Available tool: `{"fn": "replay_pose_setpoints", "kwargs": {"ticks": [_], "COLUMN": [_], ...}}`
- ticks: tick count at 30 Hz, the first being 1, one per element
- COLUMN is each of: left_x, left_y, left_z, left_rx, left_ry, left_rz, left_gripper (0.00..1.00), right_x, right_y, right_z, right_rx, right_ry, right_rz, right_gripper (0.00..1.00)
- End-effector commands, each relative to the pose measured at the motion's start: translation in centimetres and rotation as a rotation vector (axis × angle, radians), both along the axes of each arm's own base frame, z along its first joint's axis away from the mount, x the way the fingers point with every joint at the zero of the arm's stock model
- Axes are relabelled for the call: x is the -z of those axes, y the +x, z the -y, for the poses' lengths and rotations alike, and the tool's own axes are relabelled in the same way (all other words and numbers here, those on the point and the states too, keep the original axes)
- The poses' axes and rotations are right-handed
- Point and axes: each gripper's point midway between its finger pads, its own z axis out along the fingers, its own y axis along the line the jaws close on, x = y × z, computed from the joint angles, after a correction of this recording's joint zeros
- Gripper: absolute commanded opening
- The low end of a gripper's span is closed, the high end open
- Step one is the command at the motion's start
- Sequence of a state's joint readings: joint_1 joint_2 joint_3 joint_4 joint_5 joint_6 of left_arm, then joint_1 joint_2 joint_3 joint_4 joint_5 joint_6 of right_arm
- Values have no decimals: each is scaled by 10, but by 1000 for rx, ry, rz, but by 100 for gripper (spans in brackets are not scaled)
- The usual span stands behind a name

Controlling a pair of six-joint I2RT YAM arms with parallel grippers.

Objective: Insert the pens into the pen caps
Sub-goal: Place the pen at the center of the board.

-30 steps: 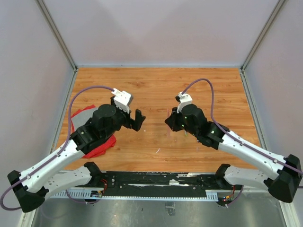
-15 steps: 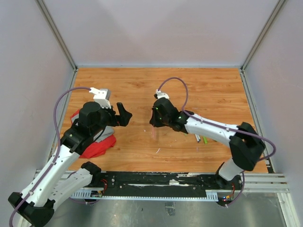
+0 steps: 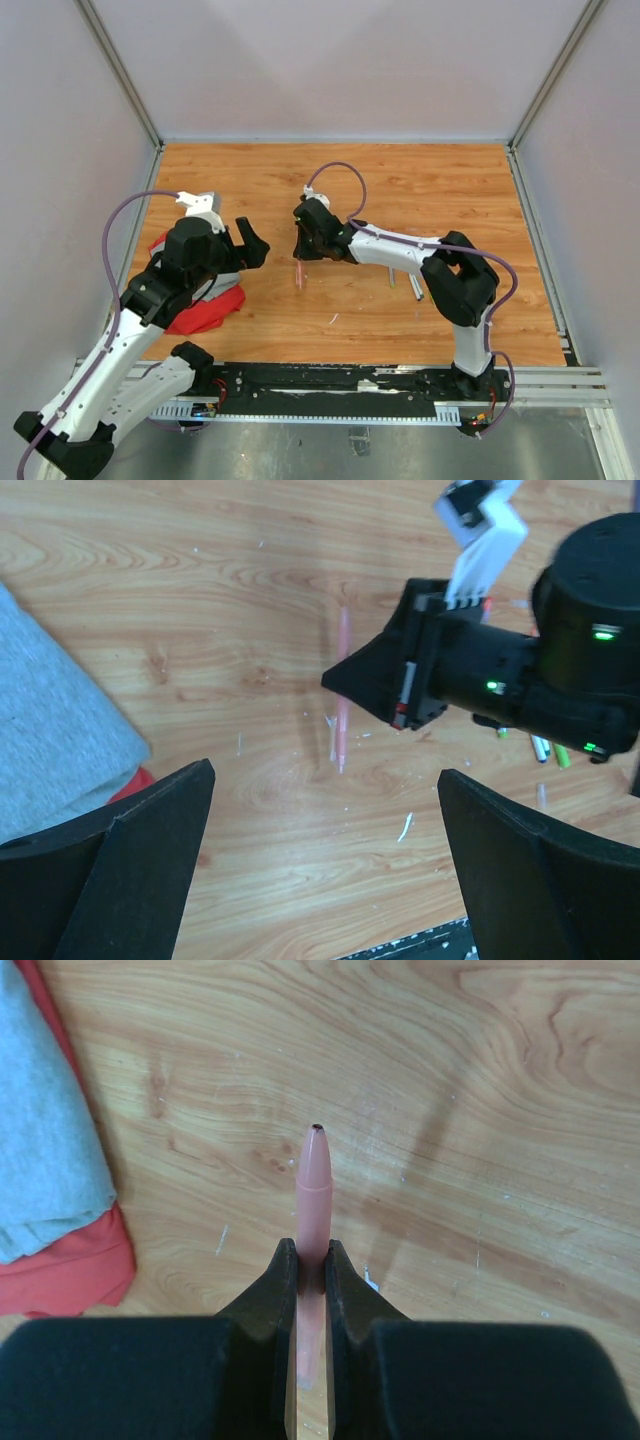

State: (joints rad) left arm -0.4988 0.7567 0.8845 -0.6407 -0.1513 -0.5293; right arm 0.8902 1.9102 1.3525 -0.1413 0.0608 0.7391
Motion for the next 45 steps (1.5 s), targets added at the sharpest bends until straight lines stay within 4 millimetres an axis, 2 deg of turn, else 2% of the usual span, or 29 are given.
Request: {"fn": "replay_pose_setpoints", "kwargs": {"ticks": [1, 5, 11, 25, 39, 45], "left_x": [-22, -23, -27, -25, -21, -21], "left_y": [-2, -2, -7, -6, -4, -4], "left_z": [-8, -30, -48, -47, -47, -46], "left_rx": [3, -102, -180, -174, -175, -176], "left_ry": [7, 40, 43, 52, 63, 63], "left_rz": [98, 132, 165, 160, 146, 145], "left_gripper": [100, 100, 100, 100, 99, 100], "right_x": [10, 24, 39, 62, 58, 55], "right_y": [3, 9, 15, 16, 1, -7], "right_z": [-4, -9, -16, -11, -10, 4], "right_rx": [17, 15, 28, 81, 66, 78], "right_ry": [-13, -46, -58, -74, -30, -36], "right_rz": [-50, -69, -93, -141, -182, -174], "right_gripper": [5, 6, 9, 25, 29, 35]}}
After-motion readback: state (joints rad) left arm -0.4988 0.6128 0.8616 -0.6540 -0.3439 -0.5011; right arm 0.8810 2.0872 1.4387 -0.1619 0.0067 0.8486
